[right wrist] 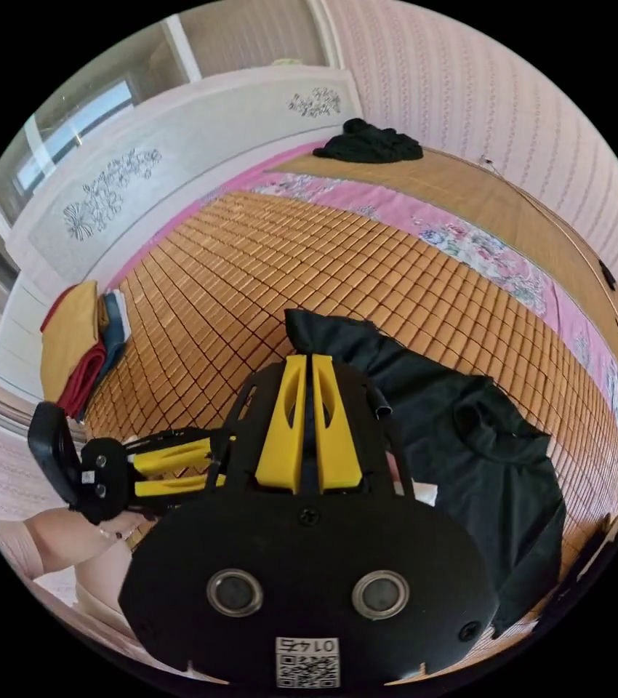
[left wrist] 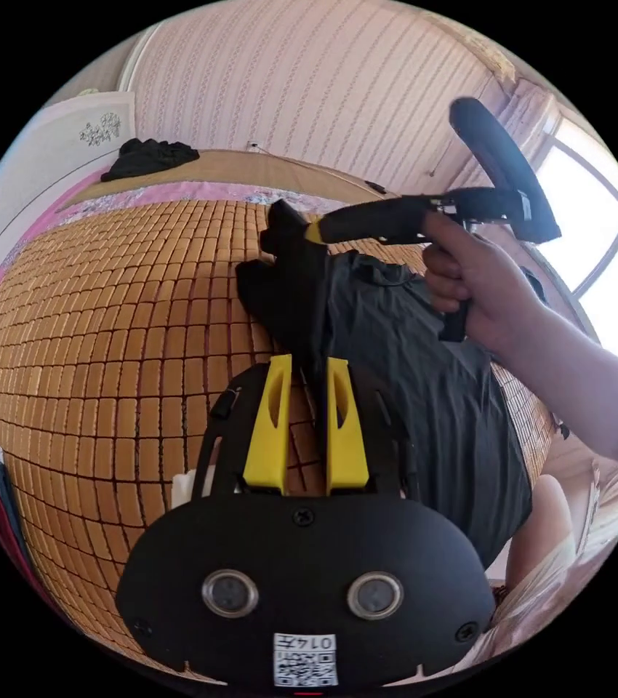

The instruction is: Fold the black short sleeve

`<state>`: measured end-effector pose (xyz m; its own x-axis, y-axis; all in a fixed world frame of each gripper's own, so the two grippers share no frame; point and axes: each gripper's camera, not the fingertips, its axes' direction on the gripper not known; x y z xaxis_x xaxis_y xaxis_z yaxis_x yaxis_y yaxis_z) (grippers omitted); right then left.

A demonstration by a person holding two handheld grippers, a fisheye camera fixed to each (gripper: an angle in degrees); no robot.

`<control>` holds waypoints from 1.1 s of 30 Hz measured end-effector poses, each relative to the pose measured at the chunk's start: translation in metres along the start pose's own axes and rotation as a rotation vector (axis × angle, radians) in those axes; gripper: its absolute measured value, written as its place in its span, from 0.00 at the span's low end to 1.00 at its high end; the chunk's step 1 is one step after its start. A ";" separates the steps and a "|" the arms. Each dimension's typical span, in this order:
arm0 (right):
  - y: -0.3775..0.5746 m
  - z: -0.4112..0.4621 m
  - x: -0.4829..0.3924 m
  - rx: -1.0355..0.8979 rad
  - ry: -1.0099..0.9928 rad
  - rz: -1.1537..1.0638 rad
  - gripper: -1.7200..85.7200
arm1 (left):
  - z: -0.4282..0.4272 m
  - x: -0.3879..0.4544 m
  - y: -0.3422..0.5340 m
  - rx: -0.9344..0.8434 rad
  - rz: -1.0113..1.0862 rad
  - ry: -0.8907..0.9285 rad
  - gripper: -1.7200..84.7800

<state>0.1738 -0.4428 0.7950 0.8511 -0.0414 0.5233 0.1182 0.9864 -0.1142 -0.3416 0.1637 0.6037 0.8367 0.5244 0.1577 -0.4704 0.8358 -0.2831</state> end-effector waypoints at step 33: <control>-0.068 0.050 -0.017 -0.060 0.076 -0.294 0.01 | -0.031 -0.068 -0.032 0.060 -0.153 -0.060 0.02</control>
<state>0.1253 -0.5014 0.8364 0.8117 -0.3375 0.4767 0.3931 0.9193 -0.0184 -0.3748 0.0968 0.5726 0.8826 0.3974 0.2512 -0.3562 0.9139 -0.1945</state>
